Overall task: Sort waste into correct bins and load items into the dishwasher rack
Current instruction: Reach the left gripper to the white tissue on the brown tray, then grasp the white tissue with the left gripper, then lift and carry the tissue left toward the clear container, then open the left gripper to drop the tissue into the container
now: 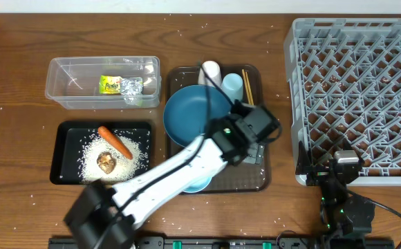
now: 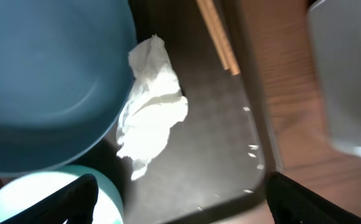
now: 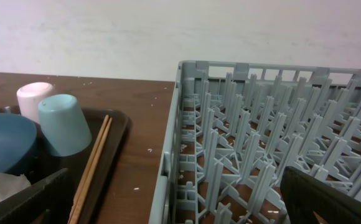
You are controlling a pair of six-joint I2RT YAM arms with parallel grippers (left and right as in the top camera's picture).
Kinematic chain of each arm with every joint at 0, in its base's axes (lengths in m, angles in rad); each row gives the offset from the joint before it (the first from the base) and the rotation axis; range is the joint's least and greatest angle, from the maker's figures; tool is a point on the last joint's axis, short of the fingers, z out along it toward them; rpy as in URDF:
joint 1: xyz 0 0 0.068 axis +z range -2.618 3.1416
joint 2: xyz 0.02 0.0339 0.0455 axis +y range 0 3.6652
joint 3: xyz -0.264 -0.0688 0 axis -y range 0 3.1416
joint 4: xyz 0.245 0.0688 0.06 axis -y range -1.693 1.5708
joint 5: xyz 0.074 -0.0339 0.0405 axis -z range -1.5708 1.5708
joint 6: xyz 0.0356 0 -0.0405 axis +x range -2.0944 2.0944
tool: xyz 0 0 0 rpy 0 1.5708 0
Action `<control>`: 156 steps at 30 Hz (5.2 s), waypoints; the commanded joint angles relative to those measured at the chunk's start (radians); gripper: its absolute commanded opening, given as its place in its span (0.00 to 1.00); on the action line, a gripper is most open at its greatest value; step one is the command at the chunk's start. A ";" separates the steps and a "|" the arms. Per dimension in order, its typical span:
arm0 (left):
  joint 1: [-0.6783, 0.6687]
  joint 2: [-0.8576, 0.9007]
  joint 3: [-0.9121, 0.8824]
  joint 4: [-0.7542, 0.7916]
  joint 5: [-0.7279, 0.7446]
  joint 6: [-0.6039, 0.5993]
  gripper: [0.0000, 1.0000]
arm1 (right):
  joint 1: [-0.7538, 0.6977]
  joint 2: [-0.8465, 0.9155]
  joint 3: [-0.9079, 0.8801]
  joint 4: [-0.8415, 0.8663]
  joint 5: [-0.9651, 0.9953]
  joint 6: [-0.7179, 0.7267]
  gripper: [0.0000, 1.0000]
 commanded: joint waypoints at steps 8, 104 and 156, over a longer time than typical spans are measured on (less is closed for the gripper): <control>-0.058 0.159 0.000 0.069 -0.108 0.115 0.85 | -0.008 -0.003 -0.001 -0.004 -0.001 -0.002 0.99; 0.565 -0.227 0.023 0.217 -0.112 -0.069 0.06 | -0.008 -0.003 -0.001 -0.004 -0.001 -0.002 0.99; 0.980 -0.748 -0.205 -0.445 0.190 -0.036 0.98 | -0.008 -0.003 -0.001 -0.004 -0.001 -0.002 0.99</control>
